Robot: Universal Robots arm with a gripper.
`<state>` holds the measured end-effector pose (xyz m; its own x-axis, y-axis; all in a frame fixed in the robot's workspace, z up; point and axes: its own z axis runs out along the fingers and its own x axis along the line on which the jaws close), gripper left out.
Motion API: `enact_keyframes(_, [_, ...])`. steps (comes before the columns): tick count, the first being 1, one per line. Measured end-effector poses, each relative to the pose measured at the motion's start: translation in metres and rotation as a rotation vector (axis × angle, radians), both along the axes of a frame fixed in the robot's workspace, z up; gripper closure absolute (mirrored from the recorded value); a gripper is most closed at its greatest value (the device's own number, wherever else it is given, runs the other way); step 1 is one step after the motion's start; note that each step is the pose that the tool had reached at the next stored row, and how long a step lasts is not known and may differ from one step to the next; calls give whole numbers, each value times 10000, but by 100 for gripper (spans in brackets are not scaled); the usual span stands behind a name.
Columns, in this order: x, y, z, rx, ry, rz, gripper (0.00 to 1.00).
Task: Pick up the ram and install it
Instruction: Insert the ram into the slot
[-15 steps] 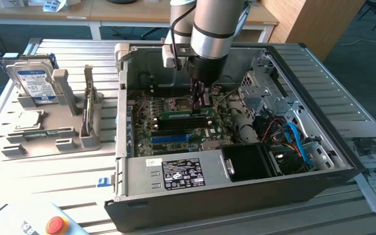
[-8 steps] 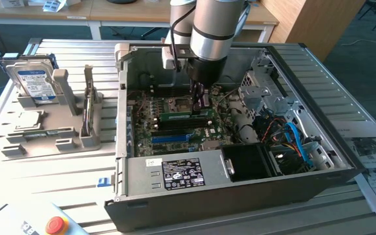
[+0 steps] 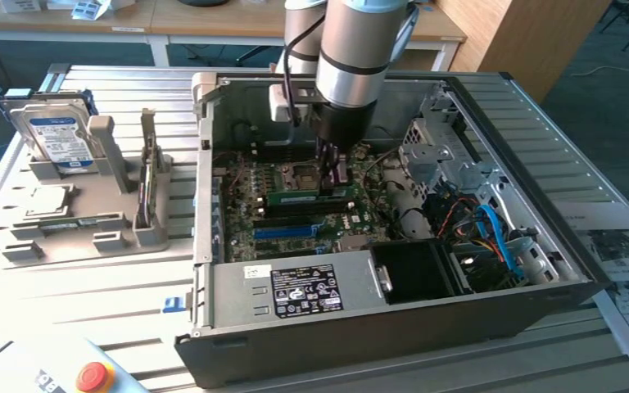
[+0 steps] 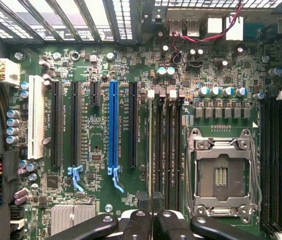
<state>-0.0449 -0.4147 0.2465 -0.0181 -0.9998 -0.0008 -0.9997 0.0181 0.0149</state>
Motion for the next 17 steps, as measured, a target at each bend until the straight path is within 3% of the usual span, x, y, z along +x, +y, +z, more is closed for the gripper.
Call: enact_keyframes(17, [0, 4, -88, 0, 0, 0, 88])
